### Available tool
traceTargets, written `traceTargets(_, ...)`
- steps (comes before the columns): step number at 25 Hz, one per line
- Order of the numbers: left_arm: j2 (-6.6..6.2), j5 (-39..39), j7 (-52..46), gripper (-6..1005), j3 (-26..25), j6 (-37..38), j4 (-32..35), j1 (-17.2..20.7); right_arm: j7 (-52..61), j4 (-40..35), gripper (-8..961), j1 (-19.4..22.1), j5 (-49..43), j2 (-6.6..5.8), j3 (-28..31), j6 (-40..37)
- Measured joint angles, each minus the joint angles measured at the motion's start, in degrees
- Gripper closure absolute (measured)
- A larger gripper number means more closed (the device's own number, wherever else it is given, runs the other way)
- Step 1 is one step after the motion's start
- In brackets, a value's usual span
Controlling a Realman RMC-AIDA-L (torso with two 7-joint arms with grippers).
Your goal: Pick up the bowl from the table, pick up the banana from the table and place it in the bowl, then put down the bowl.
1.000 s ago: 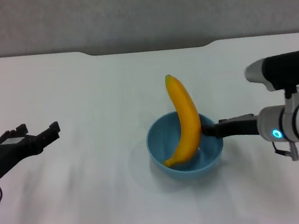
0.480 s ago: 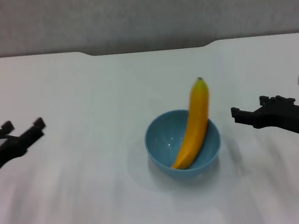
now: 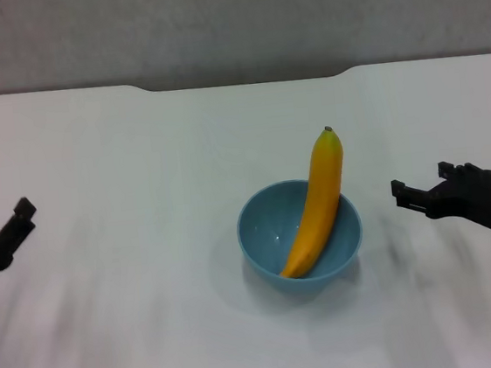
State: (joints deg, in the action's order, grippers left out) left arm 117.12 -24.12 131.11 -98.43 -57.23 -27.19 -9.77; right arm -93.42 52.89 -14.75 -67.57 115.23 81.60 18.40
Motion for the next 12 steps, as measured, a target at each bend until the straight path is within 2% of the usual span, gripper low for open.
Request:
traceTargets(1, 0.0, 0.0, 0.0, 92, 0.0, 0.0, 0.0, 0.0, 0.0, 0.0, 59, 0.0, 0.0, 0.0, 0.0, 0.0)
traceTargets(7, 0.27, 3.9, 6.3, 93, 0.4, -0.1, 2.9, -0.1, -22.9, -1.8, 59, 0.7, 18.0, 0.21, -2.1, 2.1)
traceTargets(10, 0.23, 4.0, 6.8, 93, 0.3, 0.0, 4.2, -0.6, -36.4, -6.8, 59, 1.2, 31.0, 0.25, -1.7, 10.3)
traceTargets(12, 0.23, 4.0, 7.4, 93, 0.1, 0.1, 5.9, -1.5, -46.9, -12.1, 59, 1.2, 40.2, 0.19, -1.7, 19.4)
